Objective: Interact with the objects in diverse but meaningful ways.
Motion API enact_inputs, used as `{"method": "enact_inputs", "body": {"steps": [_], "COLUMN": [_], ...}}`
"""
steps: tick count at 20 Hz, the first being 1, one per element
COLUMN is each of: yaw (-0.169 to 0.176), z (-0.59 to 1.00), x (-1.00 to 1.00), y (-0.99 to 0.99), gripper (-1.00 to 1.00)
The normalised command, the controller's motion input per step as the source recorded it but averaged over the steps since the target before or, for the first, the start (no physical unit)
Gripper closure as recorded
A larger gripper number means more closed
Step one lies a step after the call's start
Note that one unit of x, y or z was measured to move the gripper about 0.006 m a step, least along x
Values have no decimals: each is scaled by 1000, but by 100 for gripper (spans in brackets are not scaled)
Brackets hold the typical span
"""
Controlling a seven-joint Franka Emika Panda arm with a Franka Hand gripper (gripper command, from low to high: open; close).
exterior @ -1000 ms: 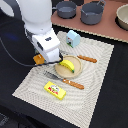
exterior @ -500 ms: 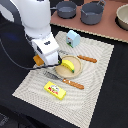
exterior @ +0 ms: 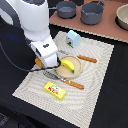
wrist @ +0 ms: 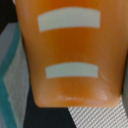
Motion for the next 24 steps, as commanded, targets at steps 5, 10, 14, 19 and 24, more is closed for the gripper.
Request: {"method": "enact_inputs", "body": {"steps": [5, 10, 14, 19, 24], "yaw": [109, 184, 177, 117, -8], "z": [401, 109, 155, 308, 615], "x": [-408, -333, -253, -273, -163], "y": [127, 95, 120, -163, -729], "gripper": [100, 100, 100, 100, 100]}}
